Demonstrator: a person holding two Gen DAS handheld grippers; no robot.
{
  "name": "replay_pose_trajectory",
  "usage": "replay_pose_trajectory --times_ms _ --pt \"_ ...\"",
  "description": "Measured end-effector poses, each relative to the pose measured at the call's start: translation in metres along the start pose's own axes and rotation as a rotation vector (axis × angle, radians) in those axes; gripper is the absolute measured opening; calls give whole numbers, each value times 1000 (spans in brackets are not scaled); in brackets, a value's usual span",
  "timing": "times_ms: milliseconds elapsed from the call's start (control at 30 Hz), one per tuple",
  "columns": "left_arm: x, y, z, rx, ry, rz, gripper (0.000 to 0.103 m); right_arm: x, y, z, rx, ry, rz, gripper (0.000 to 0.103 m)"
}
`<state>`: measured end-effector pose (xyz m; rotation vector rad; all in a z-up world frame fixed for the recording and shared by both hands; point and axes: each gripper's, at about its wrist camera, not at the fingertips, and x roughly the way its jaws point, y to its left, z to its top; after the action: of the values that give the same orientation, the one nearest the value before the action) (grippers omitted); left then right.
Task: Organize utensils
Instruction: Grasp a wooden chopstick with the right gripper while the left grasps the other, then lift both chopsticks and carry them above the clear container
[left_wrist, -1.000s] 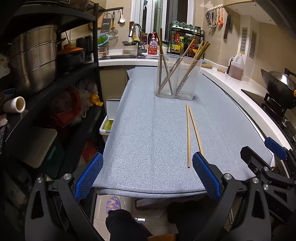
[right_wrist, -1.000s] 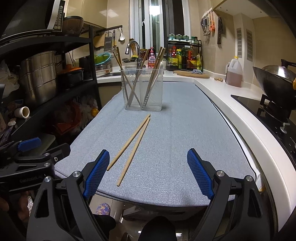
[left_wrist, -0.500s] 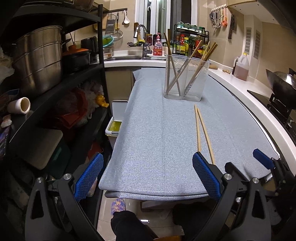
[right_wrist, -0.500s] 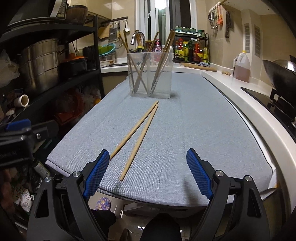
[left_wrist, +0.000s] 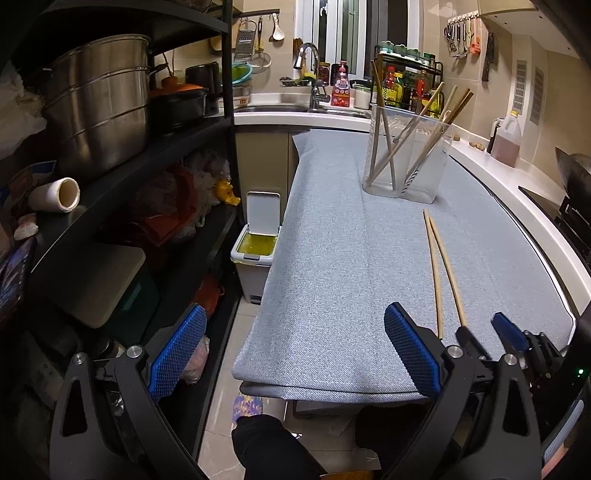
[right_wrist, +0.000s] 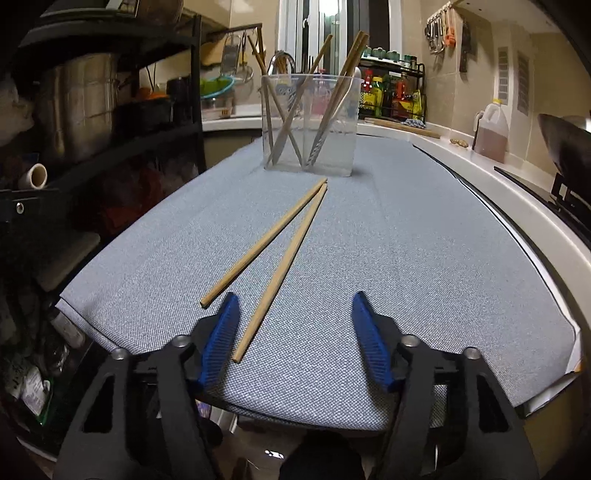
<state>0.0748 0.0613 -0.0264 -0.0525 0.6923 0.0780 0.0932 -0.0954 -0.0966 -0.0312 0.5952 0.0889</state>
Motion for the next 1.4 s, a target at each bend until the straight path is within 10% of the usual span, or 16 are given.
replay_pose_trajectory --times_ms 100,600,867,1033,1133,1400 --pt "2 -5 0 15 4 -6 94 1 -3 0 -10 -12 51 8" --pt "27 -79 -11 139 -33 -240 93 -9 -82 -2 136 -16 -50 6" --pt "66 -102 -26 217 32 -282 49 -9 -94 -8 152 -22 -44 6" --pt "70 -99 -31 231 -60 -270 41 -9 -99 -11 185 -32 -24 6" --pt "72 -99 -30 242 -74 -289 5 -8 -99 -10 188 -32 -21 6" --pt "46 -92 -16 232 -99 -316 5 -20 -94 7 151 -49 -31 5"
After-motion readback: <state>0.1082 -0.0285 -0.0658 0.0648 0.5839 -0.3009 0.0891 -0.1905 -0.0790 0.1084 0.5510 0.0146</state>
